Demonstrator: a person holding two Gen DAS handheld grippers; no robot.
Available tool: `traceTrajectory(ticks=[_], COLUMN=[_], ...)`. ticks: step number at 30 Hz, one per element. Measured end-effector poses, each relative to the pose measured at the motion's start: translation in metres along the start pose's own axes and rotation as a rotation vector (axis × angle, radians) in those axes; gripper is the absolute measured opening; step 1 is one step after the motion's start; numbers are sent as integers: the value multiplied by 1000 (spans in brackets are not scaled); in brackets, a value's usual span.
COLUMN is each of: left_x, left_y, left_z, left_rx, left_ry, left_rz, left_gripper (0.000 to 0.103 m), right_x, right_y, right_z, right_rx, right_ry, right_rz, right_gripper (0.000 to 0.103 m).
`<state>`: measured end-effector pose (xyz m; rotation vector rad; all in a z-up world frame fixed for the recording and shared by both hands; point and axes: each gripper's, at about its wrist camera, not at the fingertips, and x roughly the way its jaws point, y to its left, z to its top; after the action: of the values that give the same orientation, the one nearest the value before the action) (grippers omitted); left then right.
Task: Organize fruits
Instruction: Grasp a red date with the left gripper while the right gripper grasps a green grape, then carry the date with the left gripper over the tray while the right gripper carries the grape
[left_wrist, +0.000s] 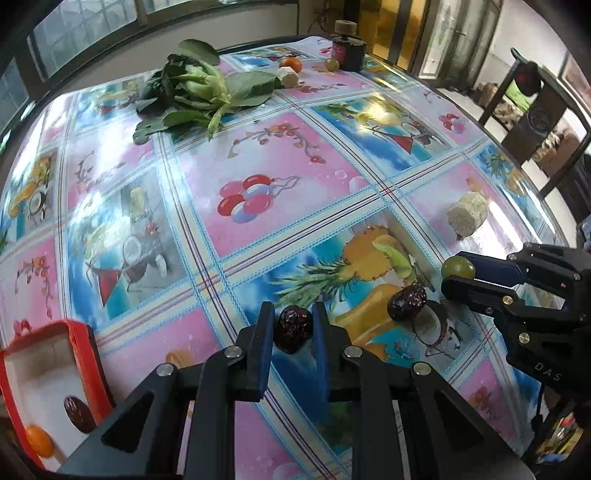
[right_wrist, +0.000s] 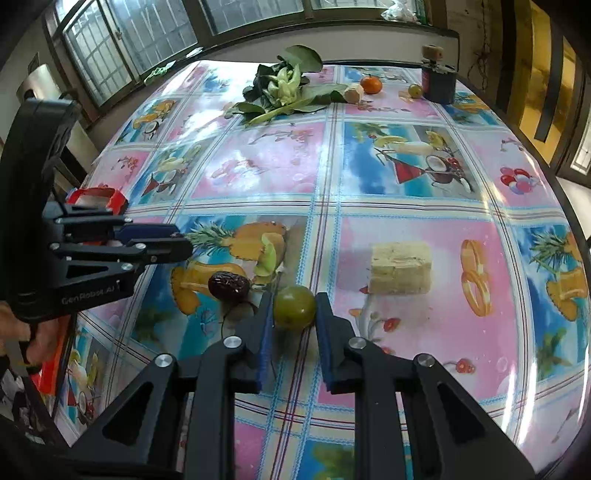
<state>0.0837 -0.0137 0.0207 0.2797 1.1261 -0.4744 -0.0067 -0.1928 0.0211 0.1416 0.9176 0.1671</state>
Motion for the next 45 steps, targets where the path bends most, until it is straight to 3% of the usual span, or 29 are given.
traceTrajectory(ticks=[8,15,30,37,45], left_x=[-24,-54,-128,-146,-153], left_y=[-4,-2,63,93,110], left_z=[-15,-33,-107,-141,-157], left_rx=[-119,-195,-369,-433,-458], left_ry=[-39,-71,-120,-127,-130], left_rz=[-17,31,210,249,259], left_gripper=[18,16,16,16,16], right_x=[-14,-35,-41,-38,-33], right_y=[-6,9,145,201,233], right_z=[-10,-12,0,-2,-2], right_rx=[62,55,-145,-218,-251], right_ry=[-13,-44,-74,-73,-71], right_rz=[15,40,195,235,246], right_gripper=[23,23,23,24,24])
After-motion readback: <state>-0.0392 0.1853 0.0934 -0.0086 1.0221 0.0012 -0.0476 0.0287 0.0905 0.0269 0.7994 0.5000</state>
